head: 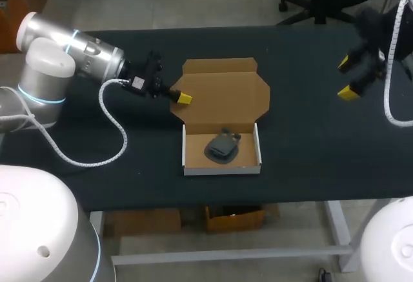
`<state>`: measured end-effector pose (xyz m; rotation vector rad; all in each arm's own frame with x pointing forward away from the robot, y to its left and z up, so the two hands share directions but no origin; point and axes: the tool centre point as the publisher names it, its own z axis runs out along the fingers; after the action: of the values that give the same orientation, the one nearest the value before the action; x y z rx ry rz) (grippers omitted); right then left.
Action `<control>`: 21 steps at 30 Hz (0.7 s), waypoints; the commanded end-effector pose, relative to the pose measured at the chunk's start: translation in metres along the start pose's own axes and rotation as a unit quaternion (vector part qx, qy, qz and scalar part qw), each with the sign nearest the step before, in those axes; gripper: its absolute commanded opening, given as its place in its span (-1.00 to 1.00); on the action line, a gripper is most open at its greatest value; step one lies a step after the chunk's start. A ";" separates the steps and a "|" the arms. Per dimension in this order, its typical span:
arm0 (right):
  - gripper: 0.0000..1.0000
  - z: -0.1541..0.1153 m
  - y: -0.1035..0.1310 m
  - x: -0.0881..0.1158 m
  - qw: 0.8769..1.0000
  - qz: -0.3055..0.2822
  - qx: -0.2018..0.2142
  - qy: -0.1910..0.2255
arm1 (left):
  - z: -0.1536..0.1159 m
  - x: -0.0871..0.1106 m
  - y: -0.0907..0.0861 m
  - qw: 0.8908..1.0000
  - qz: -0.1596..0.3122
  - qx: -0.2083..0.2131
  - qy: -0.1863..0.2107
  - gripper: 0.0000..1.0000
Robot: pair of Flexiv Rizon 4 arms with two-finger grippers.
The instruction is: Assemble the packaging by folding the flat box into shape, placing the metal phone stand inside, and closing the box properly
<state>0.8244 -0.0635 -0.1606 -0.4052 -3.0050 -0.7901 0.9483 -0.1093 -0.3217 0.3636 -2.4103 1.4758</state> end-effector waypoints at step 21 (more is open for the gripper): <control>1.00 0.028 0.038 -0.030 0.999 0.003 0.027 0.021 | -0.001 0.029 -0.002 0.992 0.106 -0.024 -0.072 -1.00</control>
<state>0.8613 -0.0264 -0.1682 -0.3963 -2.9857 -0.7099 0.9388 -0.1097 -0.3169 0.1694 -2.5799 1.5164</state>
